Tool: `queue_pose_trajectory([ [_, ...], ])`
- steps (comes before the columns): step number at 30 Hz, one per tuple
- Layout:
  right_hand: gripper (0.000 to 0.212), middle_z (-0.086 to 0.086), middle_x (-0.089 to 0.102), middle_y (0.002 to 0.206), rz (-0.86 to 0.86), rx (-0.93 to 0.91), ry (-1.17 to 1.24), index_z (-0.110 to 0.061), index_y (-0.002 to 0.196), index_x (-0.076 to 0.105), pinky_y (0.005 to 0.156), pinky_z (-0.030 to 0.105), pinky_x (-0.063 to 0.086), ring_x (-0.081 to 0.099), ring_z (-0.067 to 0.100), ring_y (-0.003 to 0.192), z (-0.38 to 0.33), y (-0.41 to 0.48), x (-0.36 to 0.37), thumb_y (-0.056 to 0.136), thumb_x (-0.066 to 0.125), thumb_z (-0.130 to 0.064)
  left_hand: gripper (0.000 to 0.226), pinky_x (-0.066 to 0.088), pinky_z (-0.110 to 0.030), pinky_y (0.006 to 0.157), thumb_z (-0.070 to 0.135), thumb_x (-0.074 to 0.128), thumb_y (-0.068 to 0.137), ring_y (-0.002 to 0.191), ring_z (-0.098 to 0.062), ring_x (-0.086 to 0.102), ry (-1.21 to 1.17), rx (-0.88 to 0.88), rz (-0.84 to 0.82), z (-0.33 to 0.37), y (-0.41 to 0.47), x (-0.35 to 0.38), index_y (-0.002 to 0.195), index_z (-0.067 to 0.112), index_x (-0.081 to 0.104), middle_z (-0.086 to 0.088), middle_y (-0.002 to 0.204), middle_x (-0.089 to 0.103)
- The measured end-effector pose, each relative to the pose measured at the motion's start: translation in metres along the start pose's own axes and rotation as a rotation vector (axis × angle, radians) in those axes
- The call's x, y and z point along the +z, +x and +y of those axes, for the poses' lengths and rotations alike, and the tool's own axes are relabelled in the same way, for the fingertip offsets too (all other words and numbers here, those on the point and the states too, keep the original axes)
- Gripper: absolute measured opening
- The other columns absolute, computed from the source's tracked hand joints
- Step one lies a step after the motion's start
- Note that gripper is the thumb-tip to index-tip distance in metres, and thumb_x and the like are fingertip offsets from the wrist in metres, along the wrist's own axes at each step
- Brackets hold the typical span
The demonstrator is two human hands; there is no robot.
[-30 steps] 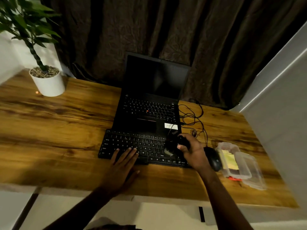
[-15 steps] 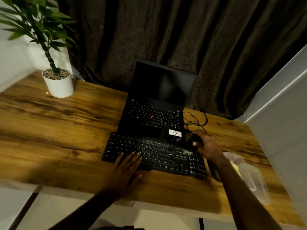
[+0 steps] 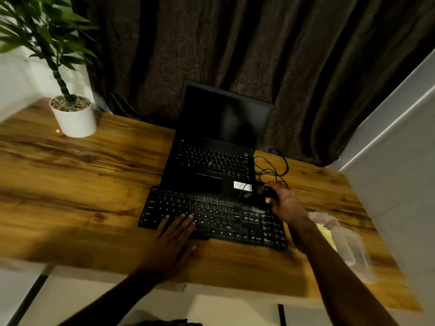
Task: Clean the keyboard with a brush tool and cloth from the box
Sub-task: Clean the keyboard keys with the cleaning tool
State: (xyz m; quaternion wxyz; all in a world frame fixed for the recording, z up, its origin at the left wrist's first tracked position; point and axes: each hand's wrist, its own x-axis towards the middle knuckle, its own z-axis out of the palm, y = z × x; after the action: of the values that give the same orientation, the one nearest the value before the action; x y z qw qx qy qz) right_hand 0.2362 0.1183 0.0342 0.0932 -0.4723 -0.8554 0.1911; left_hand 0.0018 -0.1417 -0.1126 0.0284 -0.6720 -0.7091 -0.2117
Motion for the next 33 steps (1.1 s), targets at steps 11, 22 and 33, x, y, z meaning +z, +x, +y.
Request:
queue_pose_trajectory([
  [11,0.050,0.001,0.051,0.129,0.001,-0.086,-0.001,-0.034,0.134,0.052,0.092,0.033,0.047,0.046,0.017,0.115,-0.024,0.003,0.014,0.091,0.065,-0.012,0.062,0.022,-0.054,0.118,0.054,0.030,0.103,0.151,-0.021,0.027,-0.013,-0.004,0.021,0.002,-0.001,-0.001,0.149,0.015,0.046,-0.003,0.159,0.038],
  [22,0.051,-0.003,0.045,0.123,-0.032,-0.064,-0.007,-0.036,0.134,0.051,0.095,0.034,0.047,0.045,0.016,0.115,-0.018,-0.003,0.012,0.091,0.066,-0.013,0.062,0.024,-0.055,0.117,0.053,0.034,0.101,0.149,-0.023,0.032,-0.005,0.002,0.041,0.001,0.001,0.002,0.146,0.013,0.049,-0.005,0.156,0.042],
  [33,0.057,0.005,0.054,0.127,-0.089,-0.053,-0.109,-0.048,0.130,0.044,0.080,0.033,0.057,0.056,0.019,0.106,0.003,-0.002,0.005,0.088,0.066,-0.017,0.062,0.023,-0.055,0.118,0.053,0.032,0.102,0.150,-0.021,0.028,-0.018,0.003,0.026,-0.001,0.000,0.004,0.149,0.014,0.045,-0.004,0.158,0.040],
])
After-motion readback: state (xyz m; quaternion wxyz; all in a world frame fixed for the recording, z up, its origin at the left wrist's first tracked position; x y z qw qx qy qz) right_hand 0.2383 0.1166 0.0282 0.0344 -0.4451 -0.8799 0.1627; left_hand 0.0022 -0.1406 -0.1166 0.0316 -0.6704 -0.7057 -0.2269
